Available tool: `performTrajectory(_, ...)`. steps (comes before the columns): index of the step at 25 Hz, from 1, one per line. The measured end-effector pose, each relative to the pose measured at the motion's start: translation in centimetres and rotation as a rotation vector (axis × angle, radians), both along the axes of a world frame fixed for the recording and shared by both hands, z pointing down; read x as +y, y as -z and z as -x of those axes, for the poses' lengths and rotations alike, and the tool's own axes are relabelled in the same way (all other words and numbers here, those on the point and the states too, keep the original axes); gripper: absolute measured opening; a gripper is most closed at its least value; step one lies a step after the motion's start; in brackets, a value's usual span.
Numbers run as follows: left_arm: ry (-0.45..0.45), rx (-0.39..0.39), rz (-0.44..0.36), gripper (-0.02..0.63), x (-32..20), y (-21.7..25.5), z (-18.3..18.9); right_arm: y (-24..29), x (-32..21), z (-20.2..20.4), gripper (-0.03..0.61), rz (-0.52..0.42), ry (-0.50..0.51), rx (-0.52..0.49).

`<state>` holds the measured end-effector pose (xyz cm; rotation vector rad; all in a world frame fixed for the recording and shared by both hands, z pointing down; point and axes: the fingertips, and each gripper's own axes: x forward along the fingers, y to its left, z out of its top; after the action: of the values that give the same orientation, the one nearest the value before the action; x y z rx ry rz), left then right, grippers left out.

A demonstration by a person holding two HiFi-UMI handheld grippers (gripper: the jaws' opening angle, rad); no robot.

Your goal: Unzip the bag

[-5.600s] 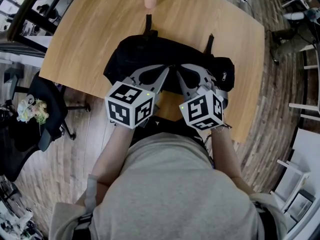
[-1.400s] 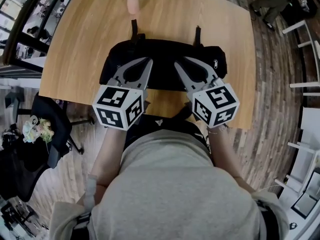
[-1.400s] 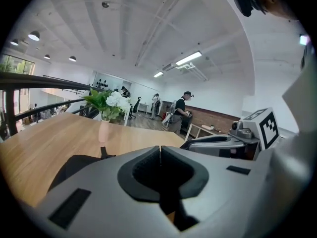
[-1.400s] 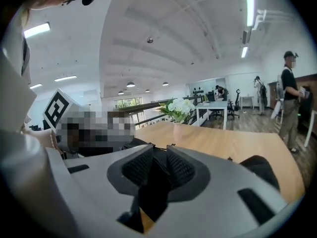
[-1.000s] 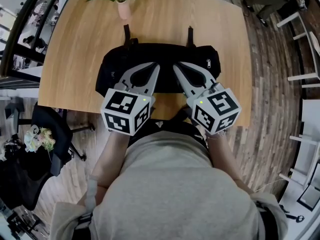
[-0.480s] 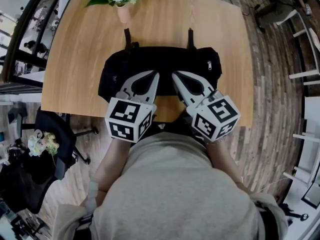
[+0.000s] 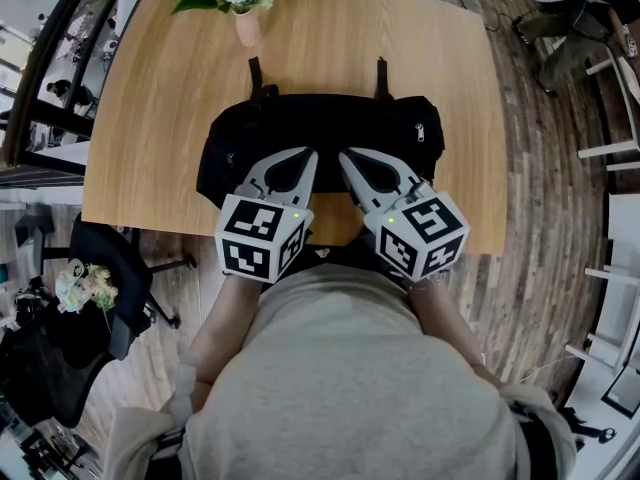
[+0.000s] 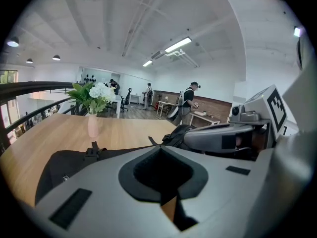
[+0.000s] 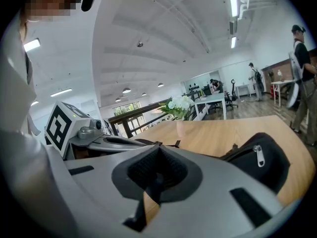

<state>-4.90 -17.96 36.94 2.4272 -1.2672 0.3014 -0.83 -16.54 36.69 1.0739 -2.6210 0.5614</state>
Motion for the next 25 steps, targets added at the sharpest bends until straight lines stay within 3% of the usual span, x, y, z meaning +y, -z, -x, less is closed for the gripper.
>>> performTrajectory(8,-0.017,0.064,0.021,0.017,0.3,0.0,-0.5,-0.4,-0.2,0.2,0.005,0.008,0.010,0.014)
performTrajectory(25,0.000,0.066,0.041,0.017,0.2,-0.8,-0.3,-1.1,-0.6,-0.5,0.005,0.008,-0.004,0.027)
